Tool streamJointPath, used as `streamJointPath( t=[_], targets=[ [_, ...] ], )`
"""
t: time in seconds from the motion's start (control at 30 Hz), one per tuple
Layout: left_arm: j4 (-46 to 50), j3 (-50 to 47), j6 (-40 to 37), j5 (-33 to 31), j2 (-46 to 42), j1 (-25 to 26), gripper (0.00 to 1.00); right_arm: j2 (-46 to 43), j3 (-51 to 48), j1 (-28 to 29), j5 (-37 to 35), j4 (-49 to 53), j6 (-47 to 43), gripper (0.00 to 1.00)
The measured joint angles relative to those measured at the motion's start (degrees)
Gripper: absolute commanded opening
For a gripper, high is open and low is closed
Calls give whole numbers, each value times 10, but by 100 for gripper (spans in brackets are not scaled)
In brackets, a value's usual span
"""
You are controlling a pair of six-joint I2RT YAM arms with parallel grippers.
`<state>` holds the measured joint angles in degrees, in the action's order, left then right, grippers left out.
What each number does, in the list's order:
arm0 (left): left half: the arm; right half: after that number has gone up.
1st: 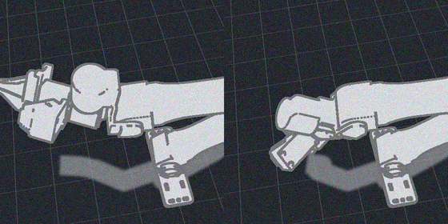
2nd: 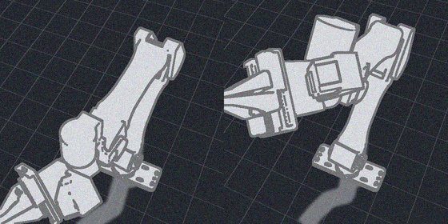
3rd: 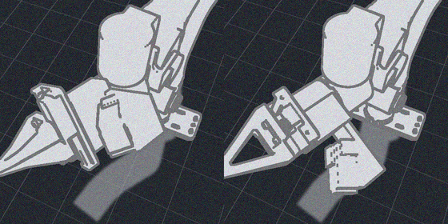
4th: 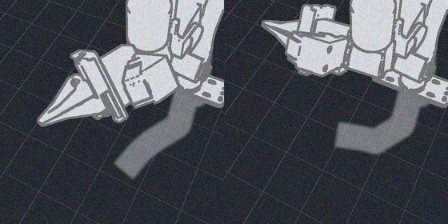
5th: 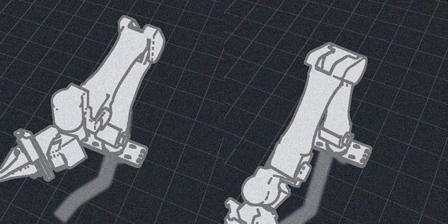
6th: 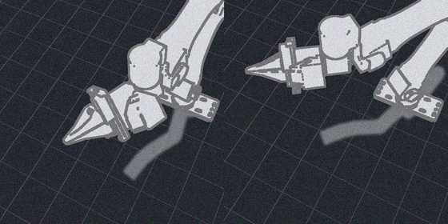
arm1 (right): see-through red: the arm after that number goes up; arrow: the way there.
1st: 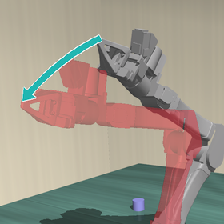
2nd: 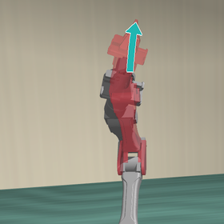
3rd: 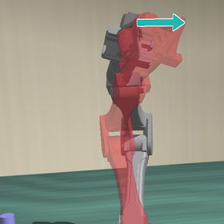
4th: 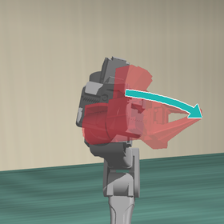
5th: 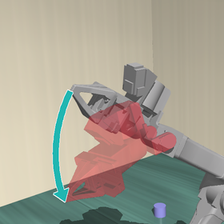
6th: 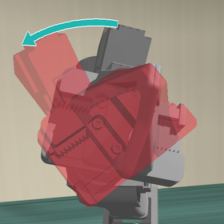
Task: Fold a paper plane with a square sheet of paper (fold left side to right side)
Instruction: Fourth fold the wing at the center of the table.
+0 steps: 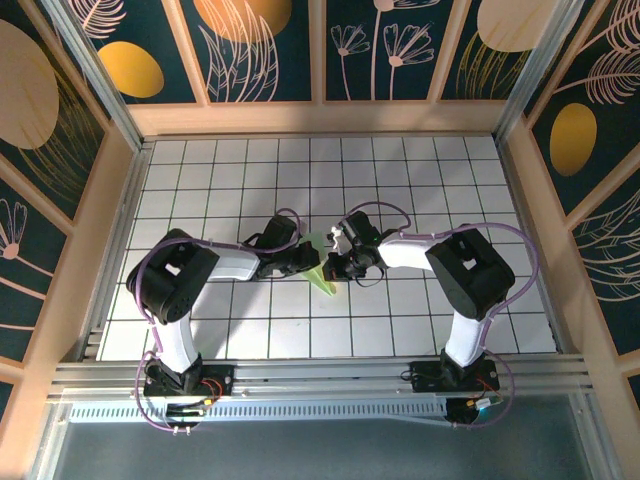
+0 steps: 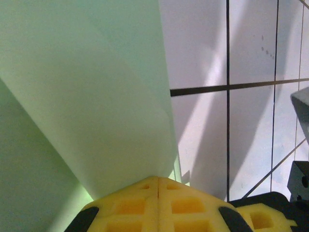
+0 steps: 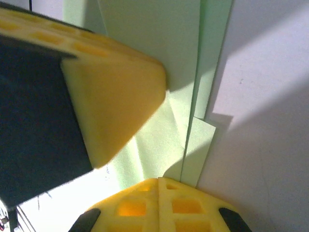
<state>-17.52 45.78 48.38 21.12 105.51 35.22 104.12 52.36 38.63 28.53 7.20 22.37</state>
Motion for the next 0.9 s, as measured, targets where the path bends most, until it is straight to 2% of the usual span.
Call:
streamJointPath(
  t=[0.33,0.9],
  targets=[
    [12,29,-24,10,20,-51,7,3,4,0,-1,-1,0,0],
    [49,120,-60,42,82,-99,7,12,8,1,-28,-36,-7,0]
  ],
)
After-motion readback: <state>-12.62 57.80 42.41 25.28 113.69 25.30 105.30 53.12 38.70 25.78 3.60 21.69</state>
